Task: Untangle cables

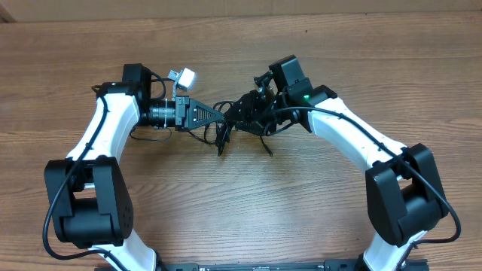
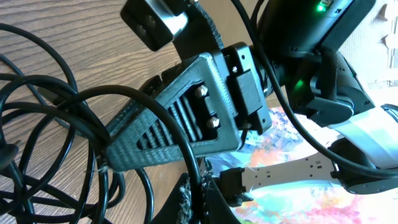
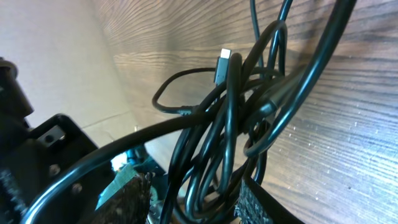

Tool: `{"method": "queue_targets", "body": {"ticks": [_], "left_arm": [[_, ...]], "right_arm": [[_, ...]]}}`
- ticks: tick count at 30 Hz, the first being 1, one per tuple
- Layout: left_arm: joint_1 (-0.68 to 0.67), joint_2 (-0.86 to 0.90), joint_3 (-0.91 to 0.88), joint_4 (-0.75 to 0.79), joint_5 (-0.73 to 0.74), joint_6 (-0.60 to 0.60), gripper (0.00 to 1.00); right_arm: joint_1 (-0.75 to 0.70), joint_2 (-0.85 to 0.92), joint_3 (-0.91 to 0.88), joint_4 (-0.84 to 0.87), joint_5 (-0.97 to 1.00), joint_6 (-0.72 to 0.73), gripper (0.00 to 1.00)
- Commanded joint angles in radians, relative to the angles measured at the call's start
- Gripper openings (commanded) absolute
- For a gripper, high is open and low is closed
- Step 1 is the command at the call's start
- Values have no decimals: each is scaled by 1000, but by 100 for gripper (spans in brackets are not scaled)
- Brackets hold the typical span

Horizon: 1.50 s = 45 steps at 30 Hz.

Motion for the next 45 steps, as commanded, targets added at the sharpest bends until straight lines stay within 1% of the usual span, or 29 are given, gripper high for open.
{"method": "queue_targets", "body": {"ticks": [1, 4, 8, 11, 15, 20, 24, 29, 36, 39, 41, 45], "left_arm": [[-6, -19, 21, 0, 56, 22, 4], [-6, -19, 21, -22, 94, 23, 4], [-6, -19, 21, -53, 137, 23, 4], [-5, -24, 21, -121, 159, 32, 4], [8, -58, 21, -213, 148, 109, 4], [45, -142, 22, -233, 105, 98, 4], [84, -235, 23, -224, -16, 9, 4], [130, -368, 23, -184, -222, -160, 4], [169, -563, 23, -56, -401, -385, 4], [172, -649, 23, 6, -556, -482, 4], [172, -704, 23, 36, -663, -526, 4], [172, -804, 23, 87, -843, -572, 4]], "right_arm": [[34, -21, -3, 7, 108, 1, 46], [65, -21, -3, 6, 209, 1, 49], [108, -20, -3, 5, 327, 1, 49], [127, -20, -3, 4, 397, 1, 48], [129, -20, -3, 2, 442, 1, 48], [132, -19, -3, -6, 449, 1, 48], [147, -19, -5, -8, 475, 0, 48], [178, -19, -13, -5, 514, 1, 49], [212, -19, -44, 2, 618, 1, 49], [212, -19, -72, 15, 657, 1, 49], [211, -19, -89, 23, 671, 1, 51], [210, -19, -100, 26, 710, 1, 52]]}}
